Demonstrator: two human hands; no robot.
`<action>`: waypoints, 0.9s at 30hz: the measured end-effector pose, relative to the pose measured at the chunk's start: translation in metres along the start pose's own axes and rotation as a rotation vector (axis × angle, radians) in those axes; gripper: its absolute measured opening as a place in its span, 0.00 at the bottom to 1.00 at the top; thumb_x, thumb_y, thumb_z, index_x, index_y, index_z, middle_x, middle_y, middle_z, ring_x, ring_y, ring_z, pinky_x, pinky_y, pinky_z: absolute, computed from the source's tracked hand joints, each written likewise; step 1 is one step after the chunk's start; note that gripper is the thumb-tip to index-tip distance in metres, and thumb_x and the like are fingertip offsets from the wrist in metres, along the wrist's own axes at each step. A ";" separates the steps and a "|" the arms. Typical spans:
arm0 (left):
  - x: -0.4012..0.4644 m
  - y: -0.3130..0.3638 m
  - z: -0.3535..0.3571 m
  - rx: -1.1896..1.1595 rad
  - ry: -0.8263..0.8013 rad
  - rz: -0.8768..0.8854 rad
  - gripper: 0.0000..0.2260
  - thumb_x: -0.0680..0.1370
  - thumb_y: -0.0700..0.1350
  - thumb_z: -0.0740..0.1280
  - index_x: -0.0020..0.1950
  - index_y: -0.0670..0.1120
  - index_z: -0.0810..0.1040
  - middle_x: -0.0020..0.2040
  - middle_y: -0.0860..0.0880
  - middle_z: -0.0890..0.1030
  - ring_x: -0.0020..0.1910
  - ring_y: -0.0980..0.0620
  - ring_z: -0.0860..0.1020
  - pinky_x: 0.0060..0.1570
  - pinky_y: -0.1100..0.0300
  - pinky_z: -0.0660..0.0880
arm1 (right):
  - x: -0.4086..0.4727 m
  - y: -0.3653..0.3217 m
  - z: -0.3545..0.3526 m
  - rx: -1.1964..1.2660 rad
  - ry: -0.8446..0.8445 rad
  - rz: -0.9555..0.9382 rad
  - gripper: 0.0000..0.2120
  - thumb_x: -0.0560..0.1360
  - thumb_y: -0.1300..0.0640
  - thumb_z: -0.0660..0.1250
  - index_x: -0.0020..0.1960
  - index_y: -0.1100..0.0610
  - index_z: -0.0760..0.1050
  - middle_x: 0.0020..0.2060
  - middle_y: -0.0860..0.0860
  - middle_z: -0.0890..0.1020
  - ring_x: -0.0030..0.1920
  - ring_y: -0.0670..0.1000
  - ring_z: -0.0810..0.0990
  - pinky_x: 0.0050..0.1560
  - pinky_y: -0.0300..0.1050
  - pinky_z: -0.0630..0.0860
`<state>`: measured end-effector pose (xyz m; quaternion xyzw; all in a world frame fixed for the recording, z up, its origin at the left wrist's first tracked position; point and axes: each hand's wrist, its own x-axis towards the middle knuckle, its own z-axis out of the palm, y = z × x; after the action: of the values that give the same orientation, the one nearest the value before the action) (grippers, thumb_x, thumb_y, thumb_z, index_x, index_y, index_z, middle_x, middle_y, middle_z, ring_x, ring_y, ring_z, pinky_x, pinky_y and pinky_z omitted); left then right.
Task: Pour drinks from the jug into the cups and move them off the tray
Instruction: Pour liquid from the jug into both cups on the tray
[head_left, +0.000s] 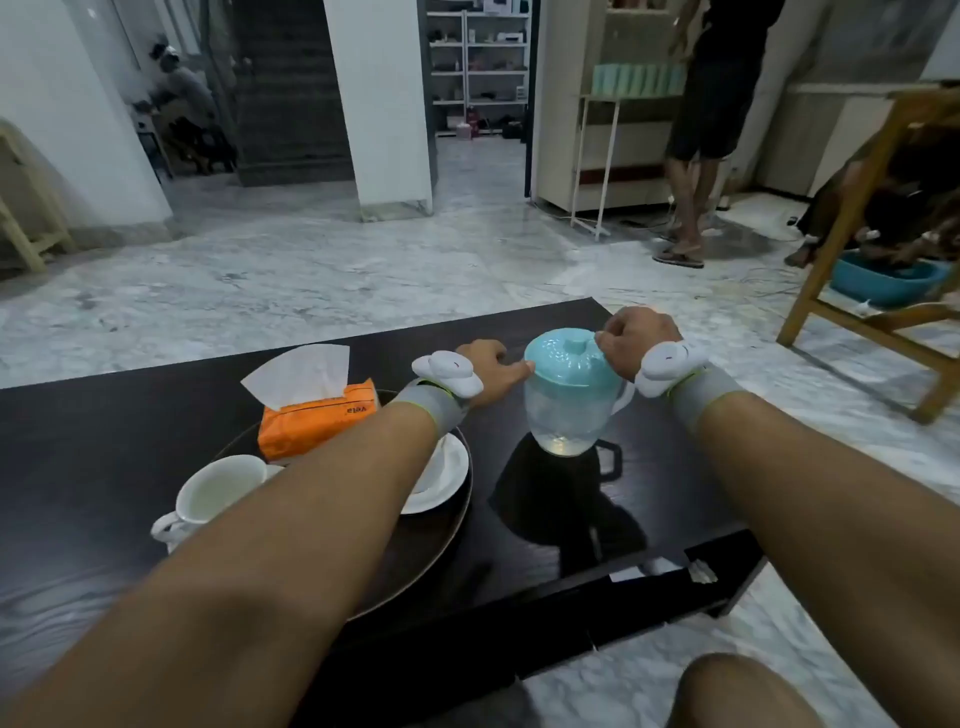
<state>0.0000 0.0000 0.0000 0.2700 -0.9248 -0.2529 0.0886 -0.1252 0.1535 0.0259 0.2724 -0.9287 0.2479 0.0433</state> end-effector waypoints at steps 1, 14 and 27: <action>0.003 0.003 0.005 0.002 -0.016 -0.005 0.28 0.76 0.62 0.63 0.69 0.44 0.74 0.67 0.45 0.77 0.64 0.43 0.76 0.63 0.55 0.73 | 0.001 0.005 0.000 0.022 0.012 0.027 0.14 0.75 0.54 0.64 0.52 0.62 0.82 0.51 0.60 0.84 0.53 0.61 0.81 0.53 0.47 0.77; 0.019 0.007 0.037 -0.162 -0.058 -0.128 0.26 0.78 0.62 0.59 0.59 0.41 0.78 0.57 0.42 0.81 0.53 0.41 0.79 0.49 0.56 0.72 | 0.010 0.043 0.034 0.427 -0.121 0.267 0.27 0.74 0.36 0.58 0.59 0.57 0.77 0.54 0.55 0.79 0.52 0.60 0.78 0.58 0.54 0.76; 0.023 0.001 0.043 -0.839 -0.160 -0.398 0.27 0.77 0.56 0.66 0.70 0.40 0.71 0.60 0.43 0.78 0.58 0.43 0.77 0.56 0.47 0.75 | 0.010 0.046 0.054 0.783 -0.124 0.400 0.36 0.58 0.25 0.67 0.42 0.59 0.80 0.42 0.57 0.83 0.40 0.55 0.80 0.49 0.52 0.77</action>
<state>-0.0324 0.0065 -0.0360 0.3627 -0.6768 -0.6370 0.0684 -0.1546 0.1561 -0.0398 0.0978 -0.8001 0.5675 -0.1679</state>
